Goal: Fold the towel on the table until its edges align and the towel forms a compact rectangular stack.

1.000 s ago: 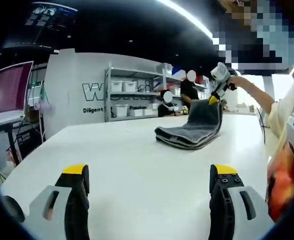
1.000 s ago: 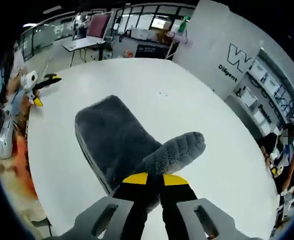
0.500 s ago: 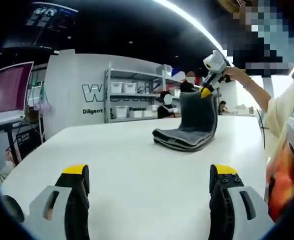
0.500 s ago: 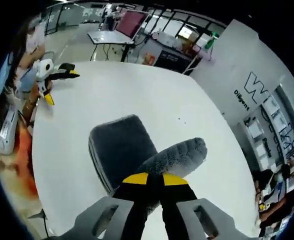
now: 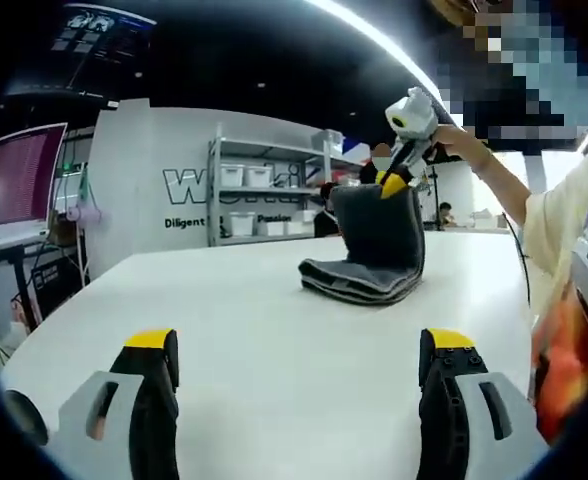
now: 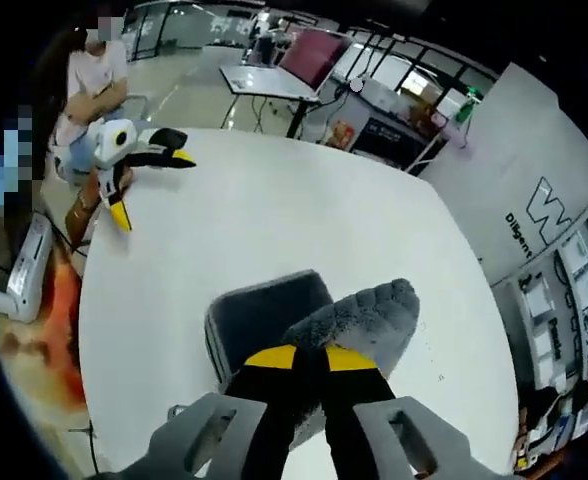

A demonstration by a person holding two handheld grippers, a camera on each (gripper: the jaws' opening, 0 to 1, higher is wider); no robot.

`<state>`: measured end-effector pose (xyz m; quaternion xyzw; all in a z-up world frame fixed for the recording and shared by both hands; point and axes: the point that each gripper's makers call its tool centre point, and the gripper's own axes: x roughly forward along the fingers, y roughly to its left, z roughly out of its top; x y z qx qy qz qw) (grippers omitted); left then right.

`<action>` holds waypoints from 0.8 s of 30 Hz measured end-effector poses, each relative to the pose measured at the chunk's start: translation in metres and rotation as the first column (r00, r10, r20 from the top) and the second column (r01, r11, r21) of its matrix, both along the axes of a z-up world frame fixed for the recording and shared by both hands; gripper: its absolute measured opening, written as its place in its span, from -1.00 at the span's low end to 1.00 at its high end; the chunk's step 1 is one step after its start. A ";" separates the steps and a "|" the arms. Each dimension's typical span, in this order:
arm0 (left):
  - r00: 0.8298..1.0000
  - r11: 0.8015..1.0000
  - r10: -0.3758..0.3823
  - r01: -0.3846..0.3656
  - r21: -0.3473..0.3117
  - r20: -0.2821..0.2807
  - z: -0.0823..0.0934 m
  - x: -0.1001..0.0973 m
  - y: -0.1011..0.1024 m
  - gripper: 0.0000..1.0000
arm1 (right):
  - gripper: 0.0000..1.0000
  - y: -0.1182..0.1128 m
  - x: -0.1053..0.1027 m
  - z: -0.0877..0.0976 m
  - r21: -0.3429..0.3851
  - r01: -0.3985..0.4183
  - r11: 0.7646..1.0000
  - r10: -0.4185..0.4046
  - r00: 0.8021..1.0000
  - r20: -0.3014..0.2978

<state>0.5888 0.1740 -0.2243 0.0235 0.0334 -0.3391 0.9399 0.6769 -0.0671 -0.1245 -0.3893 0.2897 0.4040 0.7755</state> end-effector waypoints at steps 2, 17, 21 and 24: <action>1.000 1.000 0.000 0.000 0.000 -0.001 0.000 0.000 0.000 0.97 | -0.92 0.008 0.001 -0.006 0.006 -0.015 1.000 0.015 1.000 -0.021; 1.000 1.000 0.001 -0.001 0.000 -0.006 -0.002 -0.003 -0.002 0.97 | -0.88 0.044 0.005 -0.075 0.064 -0.065 0.996 0.076 0.979 -0.188; 1.000 1.000 0.003 -0.003 0.002 -0.007 -0.003 -0.003 -0.001 0.97 | -0.85 0.053 0.006 -0.087 0.107 -0.062 0.992 0.086 0.969 -0.233; 1.000 1.000 0.004 -0.004 0.003 -0.009 -0.003 -0.003 -0.001 0.97 | -0.80 0.058 0.003 -0.092 0.147 -0.052 0.988 0.091 0.959 -0.269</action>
